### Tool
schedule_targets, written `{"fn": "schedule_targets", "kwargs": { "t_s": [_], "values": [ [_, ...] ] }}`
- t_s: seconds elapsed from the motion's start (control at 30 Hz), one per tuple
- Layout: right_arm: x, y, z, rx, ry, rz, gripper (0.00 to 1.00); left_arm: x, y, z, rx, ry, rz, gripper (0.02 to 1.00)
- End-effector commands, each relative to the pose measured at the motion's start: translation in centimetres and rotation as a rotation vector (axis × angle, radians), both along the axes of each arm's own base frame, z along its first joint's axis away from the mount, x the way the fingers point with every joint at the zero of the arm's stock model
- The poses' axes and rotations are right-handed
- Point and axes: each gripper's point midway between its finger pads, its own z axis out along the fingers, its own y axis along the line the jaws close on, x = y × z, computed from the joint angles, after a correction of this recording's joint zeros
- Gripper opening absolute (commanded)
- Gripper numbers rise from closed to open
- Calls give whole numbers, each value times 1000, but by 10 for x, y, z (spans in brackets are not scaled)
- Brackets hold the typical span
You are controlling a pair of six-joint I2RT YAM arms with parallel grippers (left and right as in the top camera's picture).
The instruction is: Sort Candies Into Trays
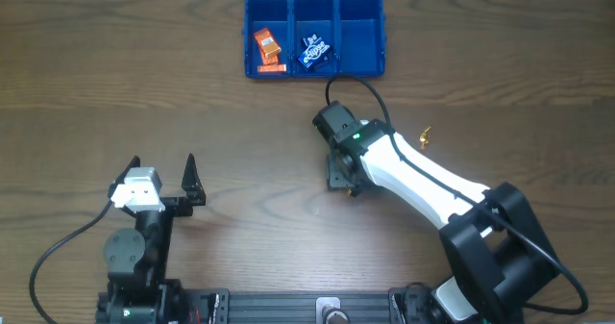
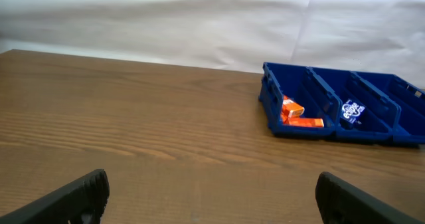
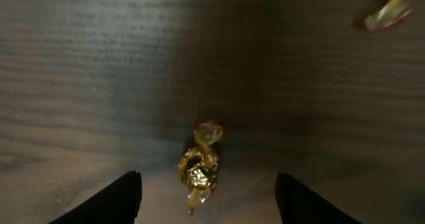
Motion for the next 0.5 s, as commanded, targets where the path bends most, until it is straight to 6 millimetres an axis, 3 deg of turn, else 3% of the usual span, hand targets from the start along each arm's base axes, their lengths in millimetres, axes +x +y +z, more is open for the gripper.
{"fn": "schedule_targets", "kwargs": {
  "t_s": [0.03,0.5],
  "values": [
    [-7,0,-6,7,15,-47,665,-1,2,-17,17,51,7,998],
    [-9,4,-28,-11,51,-45,503,-1,2,-17,17,51,7,998]
  ]
}}
